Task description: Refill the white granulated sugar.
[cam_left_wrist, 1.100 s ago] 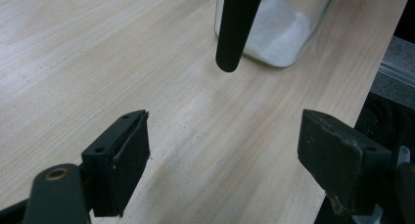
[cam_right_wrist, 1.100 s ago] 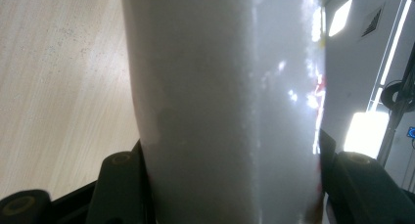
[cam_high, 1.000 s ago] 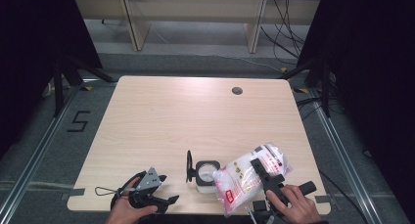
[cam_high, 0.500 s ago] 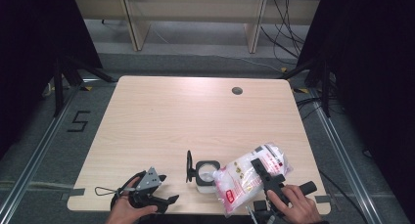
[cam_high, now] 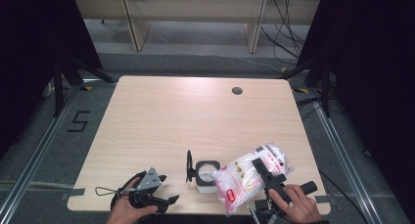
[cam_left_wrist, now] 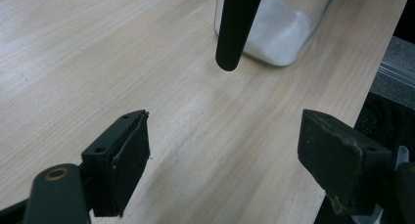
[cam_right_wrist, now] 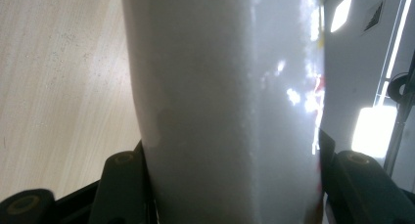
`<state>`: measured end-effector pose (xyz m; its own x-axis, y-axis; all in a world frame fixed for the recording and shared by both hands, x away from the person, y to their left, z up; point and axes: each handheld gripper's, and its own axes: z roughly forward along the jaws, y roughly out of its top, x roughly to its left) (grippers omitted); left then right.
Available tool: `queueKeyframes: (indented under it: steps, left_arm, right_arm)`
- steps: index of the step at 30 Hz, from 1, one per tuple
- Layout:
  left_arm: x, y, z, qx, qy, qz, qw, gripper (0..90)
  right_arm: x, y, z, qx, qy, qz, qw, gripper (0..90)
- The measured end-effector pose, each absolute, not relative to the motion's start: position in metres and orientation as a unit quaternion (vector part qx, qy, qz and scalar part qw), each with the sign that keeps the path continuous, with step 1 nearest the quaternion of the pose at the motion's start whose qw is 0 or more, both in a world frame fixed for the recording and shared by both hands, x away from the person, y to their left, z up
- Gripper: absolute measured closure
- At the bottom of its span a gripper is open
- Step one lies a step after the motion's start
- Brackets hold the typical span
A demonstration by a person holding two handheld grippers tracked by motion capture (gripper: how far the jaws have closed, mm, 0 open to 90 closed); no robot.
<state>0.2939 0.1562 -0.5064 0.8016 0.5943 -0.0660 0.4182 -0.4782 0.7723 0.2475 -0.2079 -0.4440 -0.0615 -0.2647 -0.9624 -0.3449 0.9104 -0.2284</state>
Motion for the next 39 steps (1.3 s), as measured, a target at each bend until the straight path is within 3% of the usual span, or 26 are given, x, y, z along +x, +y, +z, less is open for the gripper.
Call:
queueKeyframes:
  steps: [39]
  left_arm:
    - [0.2936,0.1556,-0.5075,0.848,0.3,0.102,0.424,19.1]
  right_arm:
    - [0.2465,-0.2074,-0.4442,-0.218,0.721,0.025,0.658,47.0]
